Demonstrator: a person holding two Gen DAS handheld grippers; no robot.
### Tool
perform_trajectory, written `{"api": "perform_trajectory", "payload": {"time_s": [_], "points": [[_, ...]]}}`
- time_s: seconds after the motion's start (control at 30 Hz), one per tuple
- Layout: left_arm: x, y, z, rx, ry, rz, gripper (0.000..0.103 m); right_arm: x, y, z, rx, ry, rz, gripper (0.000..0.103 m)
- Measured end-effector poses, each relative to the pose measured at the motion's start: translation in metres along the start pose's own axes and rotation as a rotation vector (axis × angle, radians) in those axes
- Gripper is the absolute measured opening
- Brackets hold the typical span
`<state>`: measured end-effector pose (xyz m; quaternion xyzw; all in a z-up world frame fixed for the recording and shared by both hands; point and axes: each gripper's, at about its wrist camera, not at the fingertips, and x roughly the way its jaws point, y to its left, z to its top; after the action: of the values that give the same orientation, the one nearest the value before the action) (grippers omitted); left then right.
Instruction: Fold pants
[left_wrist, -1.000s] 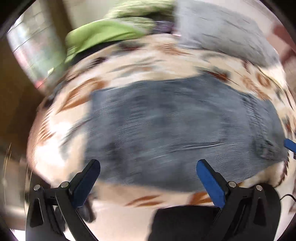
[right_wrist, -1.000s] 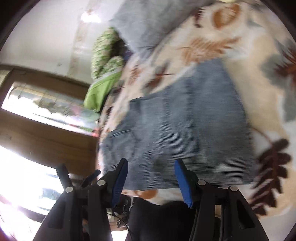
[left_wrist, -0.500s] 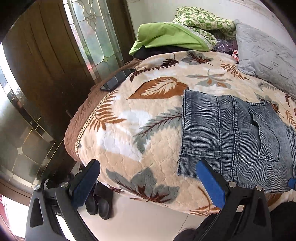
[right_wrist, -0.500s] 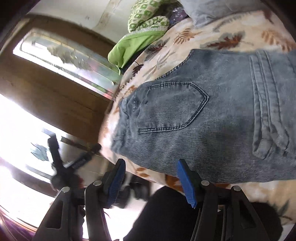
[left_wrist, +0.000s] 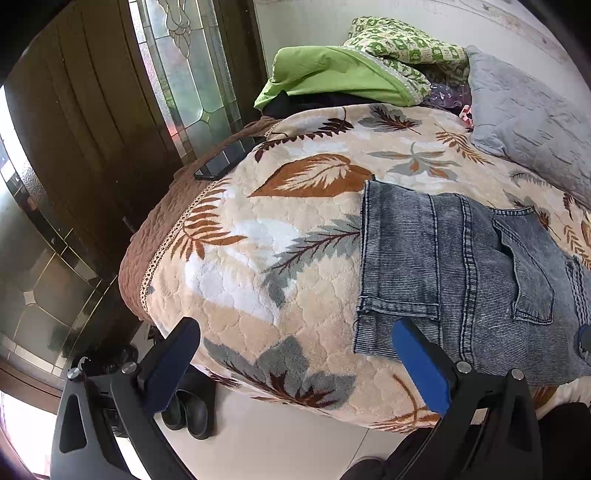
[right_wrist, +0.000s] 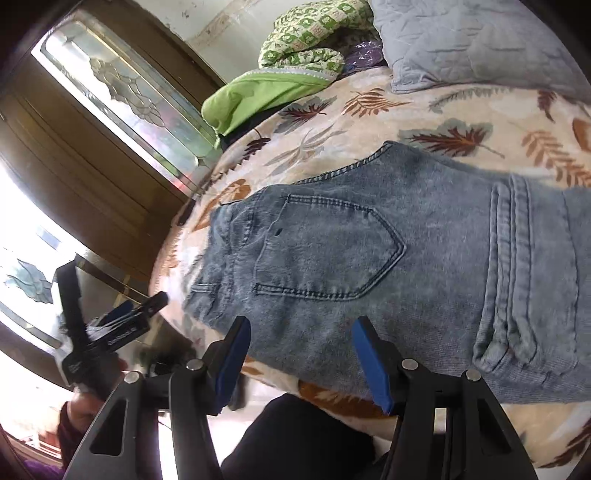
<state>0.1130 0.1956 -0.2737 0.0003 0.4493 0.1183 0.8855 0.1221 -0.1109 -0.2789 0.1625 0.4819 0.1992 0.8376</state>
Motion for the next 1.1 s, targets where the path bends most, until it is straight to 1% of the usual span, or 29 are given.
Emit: {"api": "perform_trajectory", "payload": {"time_s": [0.17, 0.3, 0.43, 0.53, 0.6, 0.63, 0.73, 0.77, 0.8, 0.87, 0.9, 0.93, 0.97, 1.03, 1.07, 1.1], "points": [[0.007, 0.004, -0.003, 0.003, 0.006, 0.01, 0.103, 0.012, 0.004, 0.005, -0.029, 0.013, -0.094, 0.062], [0.013, 0.006, -0.004, 0.004, 0.012, 0.013, 0.103, 0.025, 0.005, 0.009, -0.063, 0.048, -0.186, 0.062], [0.019, 0.01, -0.008, -0.007, 0.031, -0.019, 0.103, 0.042, 0.001, 0.013, -0.058, 0.095, -0.224, 0.061], [0.022, 0.011, -0.01, -0.006, 0.038, -0.064, 0.103, 0.057, -0.003, 0.015, -0.043, 0.132, -0.231, 0.062], [0.024, 0.008, -0.01, -0.007, 0.052, -0.118, 0.103, 0.066, -0.004, 0.016, -0.049, 0.157, -0.245, 0.063], [0.026, 0.006, -0.01, -0.004, 0.061, -0.155, 0.103, 0.07, -0.004, 0.015, -0.057, 0.162, -0.253, 0.063], [0.032, -0.001, -0.013, -0.006, 0.087, -0.243, 0.103, 0.074, 0.0, 0.015, -0.088, 0.169, -0.256, 0.072], [0.034, -0.002, -0.014, -0.012, 0.093, -0.293, 0.103, 0.075, 0.001, 0.014, -0.104, 0.171, -0.258, 0.074], [0.037, -0.002, -0.015, -0.021, 0.092, -0.333, 0.103, 0.076, 0.002, 0.012, -0.116, 0.171, -0.261, 0.075], [0.041, -0.002, -0.016, -0.036, 0.09, -0.375, 0.103, 0.075, 0.002, 0.01, -0.127, 0.163, -0.26, 0.076], [0.045, -0.001, -0.016, -0.05, 0.095, -0.405, 0.102, 0.074, 0.0, 0.009, -0.121, 0.157, -0.251, 0.076], [0.047, 0.001, -0.016, -0.063, 0.1, -0.432, 0.092, 0.073, -0.001, 0.008, -0.113, 0.153, -0.242, 0.076], [0.051, 0.003, -0.016, -0.081, 0.112, -0.469, 0.079, 0.073, -0.003, 0.008, -0.109, 0.151, -0.235, 0.076], [0.059, 0.005, -0.017, -0.116, 0.147, -0.546, 0.068, 0.072, -0.004, 0.007, -0.106, 0.15, -0.228, 0.076], [0.061, 0.006, -0.017, -0.126, 0.153, -0.567, 0.066, 0.071, -0.004, 0.007, -0.106, 0.151, -0.228, 0.076], [0.061, 0.005, -0.017, -0.126, 0.151, -0.571, 0.066, 0.071, -0.004, 0.007, -0.106, 0.151, -0.229, 0.076]]}}
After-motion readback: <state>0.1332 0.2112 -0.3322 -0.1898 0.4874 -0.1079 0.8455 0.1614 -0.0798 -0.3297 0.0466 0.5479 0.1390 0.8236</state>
